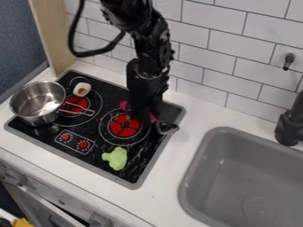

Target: Move the red spoon onto the right burner

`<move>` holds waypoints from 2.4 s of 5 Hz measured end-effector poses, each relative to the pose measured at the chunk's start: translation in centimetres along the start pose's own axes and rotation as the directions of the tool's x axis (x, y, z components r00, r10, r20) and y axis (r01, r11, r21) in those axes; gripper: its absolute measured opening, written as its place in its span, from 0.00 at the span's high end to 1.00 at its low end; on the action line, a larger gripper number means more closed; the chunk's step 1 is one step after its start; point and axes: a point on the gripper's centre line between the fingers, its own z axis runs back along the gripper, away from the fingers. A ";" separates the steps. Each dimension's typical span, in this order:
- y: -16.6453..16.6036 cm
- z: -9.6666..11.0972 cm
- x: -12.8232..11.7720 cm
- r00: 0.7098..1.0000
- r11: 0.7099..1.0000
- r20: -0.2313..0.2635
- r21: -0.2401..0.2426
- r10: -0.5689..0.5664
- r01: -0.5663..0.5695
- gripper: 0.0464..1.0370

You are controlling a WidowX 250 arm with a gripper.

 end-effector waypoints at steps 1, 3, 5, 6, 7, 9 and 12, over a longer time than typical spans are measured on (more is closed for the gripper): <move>0.9 3.1 -1.2 1.000 0.998 -0.025 -0.054 0.010 -0.012 0.73; 4.7 7.5 -4.5 0.992 0.994 -0.125 -0.108 0.014 -0.027 0.73; 10.4 8.5 -6.7 0.982 0.998 -0.184 -0.046 0.043 -0.052 0.73; 12.9 7.1 -5.8 0.969 0.993 -0.217 0.006 0.114 -0.116 0.73; 14.1 6.2 -5.9 0.972 0.993 -0.204 0.019 0.114 -0.113 0.73; 13.2 3.1 -6.8 0.973 0.994 -0.207 0.076 0.099 -0.085 0.73; 9.2 2.3 -6.7 0.970 0.996 -0.228 0.050 0.083 -0.074 0.73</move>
